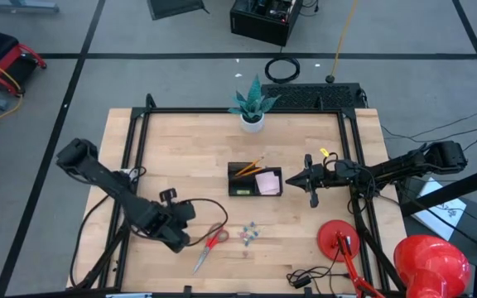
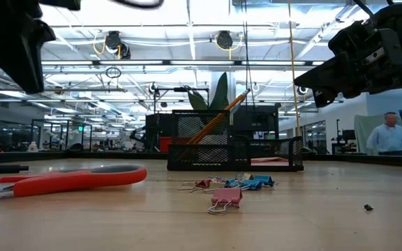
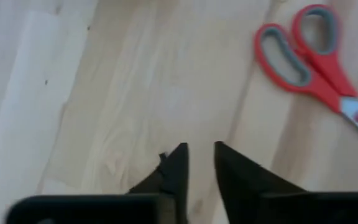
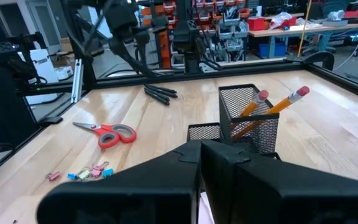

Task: Pick and place office supplies into organizer
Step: Put the black pen into the desk organizer

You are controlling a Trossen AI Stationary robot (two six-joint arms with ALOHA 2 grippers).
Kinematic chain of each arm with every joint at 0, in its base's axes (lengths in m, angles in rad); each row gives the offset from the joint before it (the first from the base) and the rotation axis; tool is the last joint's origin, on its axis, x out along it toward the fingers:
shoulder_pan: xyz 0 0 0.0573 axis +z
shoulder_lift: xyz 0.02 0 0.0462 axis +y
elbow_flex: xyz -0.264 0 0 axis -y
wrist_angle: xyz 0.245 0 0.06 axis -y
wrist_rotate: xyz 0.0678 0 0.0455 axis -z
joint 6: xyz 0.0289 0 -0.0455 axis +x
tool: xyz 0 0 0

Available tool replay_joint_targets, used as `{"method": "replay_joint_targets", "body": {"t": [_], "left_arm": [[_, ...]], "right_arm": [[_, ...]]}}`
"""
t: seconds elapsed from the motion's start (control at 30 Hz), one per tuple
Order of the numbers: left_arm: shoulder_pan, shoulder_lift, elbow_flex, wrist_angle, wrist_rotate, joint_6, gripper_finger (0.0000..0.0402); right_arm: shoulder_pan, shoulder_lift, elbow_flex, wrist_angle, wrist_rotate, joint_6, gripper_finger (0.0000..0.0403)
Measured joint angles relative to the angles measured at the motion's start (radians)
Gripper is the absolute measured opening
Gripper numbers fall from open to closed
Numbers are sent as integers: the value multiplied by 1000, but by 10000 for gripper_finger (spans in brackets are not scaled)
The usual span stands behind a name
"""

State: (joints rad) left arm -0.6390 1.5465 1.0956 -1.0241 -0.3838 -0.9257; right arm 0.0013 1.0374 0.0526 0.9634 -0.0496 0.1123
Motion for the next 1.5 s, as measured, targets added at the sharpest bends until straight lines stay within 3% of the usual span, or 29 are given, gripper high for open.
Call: {"method": "replay_joint_targets", "body": {"t": [0.17, 0.3, 0.7, 1.07, 1.5], "left_arm": [[4, 47, -52, 18, 9, -12, 154], [3, 60, -146, 86, 92, -40, 175], [56, 58, -270, 162, 183, -78, 152], [134, 57, -275, 173, 239, 15, 145], [181, 51, -326, 343, 365, 54, 145]], "right_arm": [[0, 0, 0, 4, 1, 0, 4], [0, 0, 0, 4, 1, 0, 4], [0, 0, 0, 4, 32, 0, 4], [0, 0, 0, 4, 31, 0, 4], [0, 0, 0, 3, 28, 0, 4]]}}
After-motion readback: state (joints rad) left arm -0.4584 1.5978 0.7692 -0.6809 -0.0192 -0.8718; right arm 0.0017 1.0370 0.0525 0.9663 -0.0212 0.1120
